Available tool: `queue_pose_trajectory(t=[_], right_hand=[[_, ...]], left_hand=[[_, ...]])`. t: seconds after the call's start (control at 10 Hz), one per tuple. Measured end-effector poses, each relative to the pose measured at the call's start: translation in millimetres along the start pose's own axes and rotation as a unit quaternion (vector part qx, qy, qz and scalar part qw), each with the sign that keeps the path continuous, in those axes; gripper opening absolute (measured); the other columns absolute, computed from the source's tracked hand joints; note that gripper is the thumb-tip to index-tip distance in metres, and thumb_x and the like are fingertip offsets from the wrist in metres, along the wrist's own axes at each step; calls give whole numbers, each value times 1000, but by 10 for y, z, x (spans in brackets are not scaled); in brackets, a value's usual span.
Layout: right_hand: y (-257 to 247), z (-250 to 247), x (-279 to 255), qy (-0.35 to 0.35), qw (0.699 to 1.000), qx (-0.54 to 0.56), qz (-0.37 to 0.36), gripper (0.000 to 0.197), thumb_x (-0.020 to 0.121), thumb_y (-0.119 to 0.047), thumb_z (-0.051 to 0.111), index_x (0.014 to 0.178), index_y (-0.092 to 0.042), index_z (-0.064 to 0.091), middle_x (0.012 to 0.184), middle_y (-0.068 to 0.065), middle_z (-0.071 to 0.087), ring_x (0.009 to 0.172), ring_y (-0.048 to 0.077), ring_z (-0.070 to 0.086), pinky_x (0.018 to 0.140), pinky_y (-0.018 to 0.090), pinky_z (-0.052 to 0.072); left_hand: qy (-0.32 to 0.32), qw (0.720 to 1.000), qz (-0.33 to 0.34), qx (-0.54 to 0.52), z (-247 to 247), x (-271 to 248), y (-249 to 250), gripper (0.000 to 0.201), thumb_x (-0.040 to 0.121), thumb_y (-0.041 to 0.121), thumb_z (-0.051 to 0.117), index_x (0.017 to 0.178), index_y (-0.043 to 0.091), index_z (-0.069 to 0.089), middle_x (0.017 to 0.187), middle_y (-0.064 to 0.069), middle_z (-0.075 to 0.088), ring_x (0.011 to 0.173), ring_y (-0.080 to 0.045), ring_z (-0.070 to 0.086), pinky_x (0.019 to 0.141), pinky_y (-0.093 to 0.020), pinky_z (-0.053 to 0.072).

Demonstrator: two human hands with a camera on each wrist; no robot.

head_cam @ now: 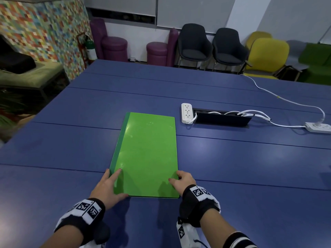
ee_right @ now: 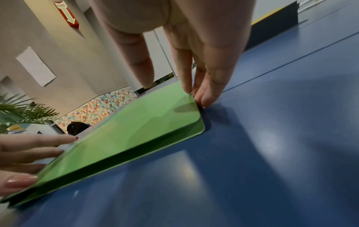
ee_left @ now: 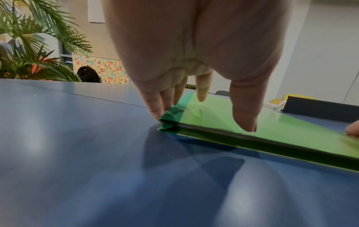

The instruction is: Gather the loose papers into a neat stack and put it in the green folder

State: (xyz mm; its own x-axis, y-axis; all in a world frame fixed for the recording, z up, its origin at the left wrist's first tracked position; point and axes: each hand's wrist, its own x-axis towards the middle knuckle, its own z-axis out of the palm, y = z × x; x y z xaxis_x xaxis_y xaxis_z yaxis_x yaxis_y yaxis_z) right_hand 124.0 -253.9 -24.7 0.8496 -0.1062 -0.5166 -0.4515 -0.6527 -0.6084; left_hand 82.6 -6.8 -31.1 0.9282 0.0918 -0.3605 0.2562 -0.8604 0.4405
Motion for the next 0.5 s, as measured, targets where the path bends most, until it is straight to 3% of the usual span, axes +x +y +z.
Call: queue_pose_trajectory(t=[0.2, 0.3, 0.4, 0.5], right_hand=[[5, -30, -1, -5, 1000, -3, 5, 62, 82, -32, 61, 138, -12, 41, 142, 11, 44, 130, 26, 43, 108, 31, 35], [46, -13, 19, -7, 1000, 11, -4, 63, 76, -35, 62, 134, -16, 46, 136, 9, 51, 124, 25, 49, 106, 33, 39], [176, 32, 98, 3, 998, 48, -26, 68, 61, -40, 60, 126, -21, 54, 125, 5, 62, 112, 24, 59, 99, 37, 47], [256, 5, 122, 33, 995, 82, -46, 47, 71, -24, 65, 118, -20, 58, 111, 3, 65, 105, 23, 63, 96, 34, 49]], left_hand=[[-7, 1000, 3, -6, -21, 50, 25, 97, 72, 41, 73, 147, 31, 13, 157, -17, 7, 141, -30, 26, 113, -38, 28], [2, 1000, 6, -11, -5, 66, 0, 93, 72, 38, 73, 147, 29, 17, 157, -17, 11, 142, -29, 26, 113, -38, 28], [54, 998, 9, -14, 25, 89, -27, 82, 73, 33, 72, 143, 22, 31, 154, -17, 24, 141, -29, 27, 112, -41, 29], [111, 992, 33, -41, 58, 138, 6, 64, 76, 23, 70, 134, 15, 46, 145, -16, 39, 136, -30, 33, 111, -42, 29]])
